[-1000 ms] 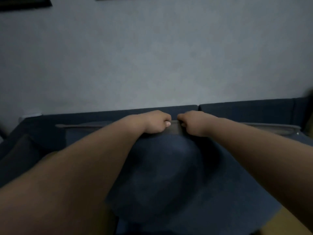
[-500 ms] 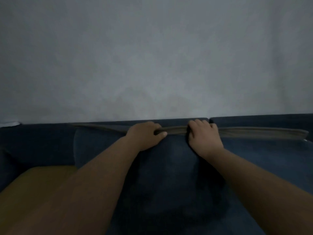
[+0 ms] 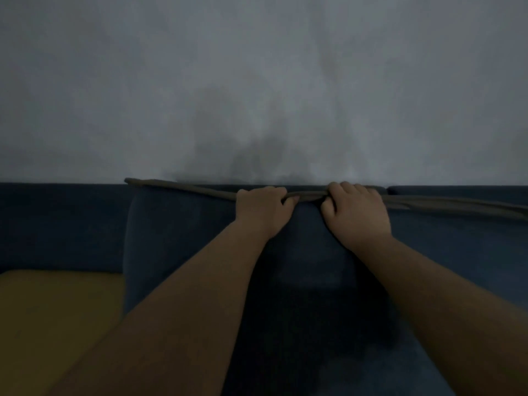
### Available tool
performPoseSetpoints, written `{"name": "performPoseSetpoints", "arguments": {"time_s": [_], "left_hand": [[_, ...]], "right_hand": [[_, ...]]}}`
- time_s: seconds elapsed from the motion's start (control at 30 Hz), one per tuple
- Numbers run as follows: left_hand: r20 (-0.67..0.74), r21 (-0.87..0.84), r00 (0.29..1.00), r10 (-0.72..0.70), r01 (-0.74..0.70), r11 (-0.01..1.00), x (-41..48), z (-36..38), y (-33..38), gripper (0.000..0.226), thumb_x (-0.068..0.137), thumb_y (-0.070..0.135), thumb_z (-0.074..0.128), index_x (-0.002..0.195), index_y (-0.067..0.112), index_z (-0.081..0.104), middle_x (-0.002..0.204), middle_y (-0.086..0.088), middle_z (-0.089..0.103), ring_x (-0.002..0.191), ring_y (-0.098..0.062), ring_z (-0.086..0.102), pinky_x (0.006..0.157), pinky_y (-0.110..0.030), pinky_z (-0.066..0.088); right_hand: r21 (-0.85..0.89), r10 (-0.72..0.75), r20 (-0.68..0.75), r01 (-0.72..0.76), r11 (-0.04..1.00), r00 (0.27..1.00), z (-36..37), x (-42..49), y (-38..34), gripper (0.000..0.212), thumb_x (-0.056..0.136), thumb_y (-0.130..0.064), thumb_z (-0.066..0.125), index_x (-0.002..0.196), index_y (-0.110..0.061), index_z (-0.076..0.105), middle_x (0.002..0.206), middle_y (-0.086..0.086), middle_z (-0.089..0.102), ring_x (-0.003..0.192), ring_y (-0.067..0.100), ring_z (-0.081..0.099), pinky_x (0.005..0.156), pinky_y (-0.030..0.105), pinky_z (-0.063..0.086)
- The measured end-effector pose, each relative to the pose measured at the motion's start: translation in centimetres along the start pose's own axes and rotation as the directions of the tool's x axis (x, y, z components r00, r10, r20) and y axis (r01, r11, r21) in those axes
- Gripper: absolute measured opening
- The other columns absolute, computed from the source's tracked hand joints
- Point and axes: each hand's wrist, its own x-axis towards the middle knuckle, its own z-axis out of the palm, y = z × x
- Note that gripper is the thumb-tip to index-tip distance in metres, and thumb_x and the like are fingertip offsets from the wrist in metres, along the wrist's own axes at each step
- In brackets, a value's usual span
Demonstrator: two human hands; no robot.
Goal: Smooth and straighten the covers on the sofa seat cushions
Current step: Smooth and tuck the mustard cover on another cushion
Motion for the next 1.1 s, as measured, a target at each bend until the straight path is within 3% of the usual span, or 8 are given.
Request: {"name": "performPoseSetpoints", "arguments": {"time_s": [0.2, 0.4, 0.5, 0.6, 0.7, 0.77, 0.87, 1.1], "left_hand": [[0.084, 0.001, 0.995, -0.047, 0.047, 0.999, 6.0, 5.6, -1.3, 0.035, 0.101, 0.049, 0.026, 0.089, 0.024, 0.047, 0.111, -0.006, 0.063, 0.103, -0.027, 0.057, 0.088, -0.041, 0.034], [0.182, 0.002, 0.981, -0.067, 0.068, 0.998, 10.1, 13.3, -2.6, 0.039, 0.101, 0.047, 0.023, 0.092, 0.023, 0.052, 0.11, -0.008, 0.062, 0.099, -0.027, 0.056, 0.089, -0.04, 0.035], [0.303, 0.009, 0.943, -0.14, 0.144, 0.989, 7.7, 19.6, -5.7, 0.043, 0.101, 0.045, 0.024, 0.108, 0.021, 0.059, 0.12, -0.007, 0.062, 0.108, -0.026, 0.057, 0.087, -0.037, 0.036], [0.289, 0.019, 0.941, -0.175, 0.178, 0.984, 3.1, 26.3, -8.3, 0.04, 0.101, 0.047, 0.027, 0.098, 0.022, 0.059, 0.107, -0.003, 0.067, 0.097, -0.023, 0.061, 0.076, -0.033, 0.033], [0.351, -0.046, 0.926, -0.142, 0.169, 0.985, 1.8, 31.1, -8.5, 0.038, 0.102, 0.044, 0.031, 0.088, 0.019, 0.057, 0.095, -0.003, 0.066, 0.087, -0.022, 0.061, 0.071, -0.031, 0.032], [0.257, -0.104, 0.956, -0.143, 0.175, 0.979, 1.9, 33.3, -8.1, 0.035, 0.101, 0.04, 0.036, 0.081, 0.017, 0.054, 0.084, -0.003, 0.064, 0.078, -0.022, 0.059, 0.067, -0.03, 0.031], [0.152, -0.203, 0.973, -0.171, 0.2, 0.958, 2.4, 35.9, -7.9, 0.034, 0.1, 0.035, 0.042, 0.082, 0.012, 0.06, 0.074, -0.002, 0.058, 0.069, -0.02, 0.056, 0.063, -0.029, 0.031], [0.085, -0.224, 0.994, -0.066, 0.084, 0.971, 1.7, 40.3, -5.9, 0.055, 0.089, 0.037, 0.022, 0.118, 0.015, 0.064, 0.109, -0.004, 0.067, 0.092, -0.022, 0.059, 0.077, -0.032, 0.035]], "right_hand": [[-0.01, -0.025, 0.062, 0.026, 1.0, 0.998, 7.9, 2.5, 2.0, 0.047, 0.086, -0.044, 0.019, 0.089, -0.012, 0.054, 0.083, 0.007, 0.057, 0.079, 0.029, 0.053, 0.069, 0.033, 0.024], [0.064, 0.031, 0.249, -0.049, 0.997, 0.968, 16.1, 2.3, 3.2, 0.038, 0.099, -0.043, 0.032, 0.101, -0.014, 0.057, 0.102, 0.008, 0.062, 0.096, 0.029, 0.056, 0.079, 0.038, 0.036], [0.134, -0.051, 0.383, -0.001, 0.991, 0.922, 21.6, -1.1, 0.7, 0.045, 0.098, -0.045, 0.029, 0.101, -0.014, 0.06, 0.102, 0.011, 0.063, 0.096, 0.032, 0.058, 0.08, 0.04, 0.04], [0.18, -0.052, 0.445, -0.033, 0.983, 0.894, 26.5, -6.4, -2.1, 0.049, 0.097, -0.042, 0.017, 0.096, -0.014, 0.058, 0.096, 0.006, 0.062, 0.092, 0.028, 0.057, 0.078, 0.039, 0.037], [0.205, -0.048, 0.476, -0.058, 0.977, 0.878, 30.4, -9.6, -1.5, 0.03, 0.097, -0.028, 0.028, 0.076, -0.017, 0.045, 0.076, 0.005, 0.057, 0.071, 0.026, 0.058, 0.061, 0.033, 0.03], [0.177, 0.007, 0.447, -0.097, 0.979, 0.895, 31.9, -10.1, -0.8, 0.027, 0.094, -0.025, 0.034, 0.067, -0.018, 0.038, 0.061, 0.005, 0.051, 0.055, 0.027, 0.053, 0.057, 0.03, 0.025], [0.186, 0.019, 0.505, -0.13, 0.974, 0.863, 33.7, -10.6, 0.0, 0.026, 0.099, -0.023, 0.038, 0.074, -0.014, 0.04, 0.072, 0.003, 0.047, 0.067, 0.023, 0.046, 0.064, 0.033, 0.025], [0.178, 0.043, 0.493, -0.149, 0.973, 0.869, 36.9, -12.9, 1.5, 0.024, 0.097, -0.025, 0.036, 0.079, -0.012, 0.046, 0.077, 0.004, 0.051, 0.07, 0.022, 0.046, 0.066, 0.031, 0.024]]}}
